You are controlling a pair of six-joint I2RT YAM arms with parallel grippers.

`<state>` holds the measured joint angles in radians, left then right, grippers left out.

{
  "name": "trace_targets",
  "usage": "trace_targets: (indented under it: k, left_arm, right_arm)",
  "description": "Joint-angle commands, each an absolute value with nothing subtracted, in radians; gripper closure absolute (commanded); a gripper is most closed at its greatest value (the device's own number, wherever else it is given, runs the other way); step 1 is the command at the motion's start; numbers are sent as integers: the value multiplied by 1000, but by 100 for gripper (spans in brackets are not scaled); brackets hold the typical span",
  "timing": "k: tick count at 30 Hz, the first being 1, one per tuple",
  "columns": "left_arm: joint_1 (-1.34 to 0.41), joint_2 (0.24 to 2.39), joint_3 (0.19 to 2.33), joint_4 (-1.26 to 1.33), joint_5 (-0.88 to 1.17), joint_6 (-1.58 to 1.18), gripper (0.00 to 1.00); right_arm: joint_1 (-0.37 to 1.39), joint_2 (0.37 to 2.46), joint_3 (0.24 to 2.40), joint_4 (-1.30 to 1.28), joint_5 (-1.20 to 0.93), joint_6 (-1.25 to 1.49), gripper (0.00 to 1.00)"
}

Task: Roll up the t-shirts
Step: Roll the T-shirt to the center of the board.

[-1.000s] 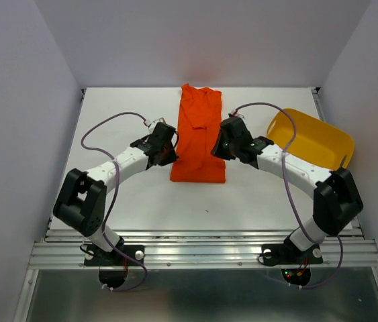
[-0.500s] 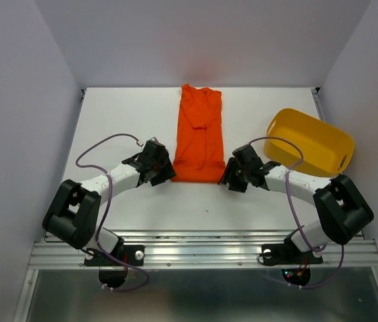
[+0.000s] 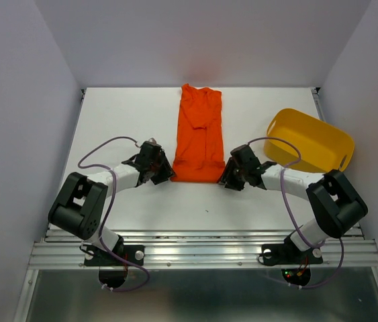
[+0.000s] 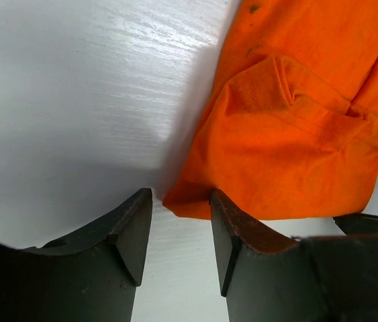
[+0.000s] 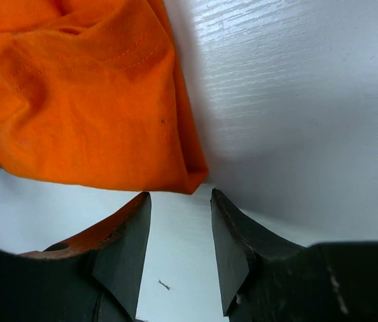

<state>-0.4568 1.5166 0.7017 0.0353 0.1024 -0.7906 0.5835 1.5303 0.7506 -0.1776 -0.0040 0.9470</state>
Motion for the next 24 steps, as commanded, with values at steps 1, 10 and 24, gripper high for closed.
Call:
trace_targets:
  k: [1,10,24]
  left_arm:
    - [-457,1532,677,86,143,-799,53]
    - [-457,1546,680,92,156,-799,69]
    - [-457,1499,684,31,152,-796,100]
  right_arm:
    - [580,1539,775,-135,34,963,54]
    - [571,1542,788,-135,60,965,62]
    - [561,1529,779,-127,38,937,99]
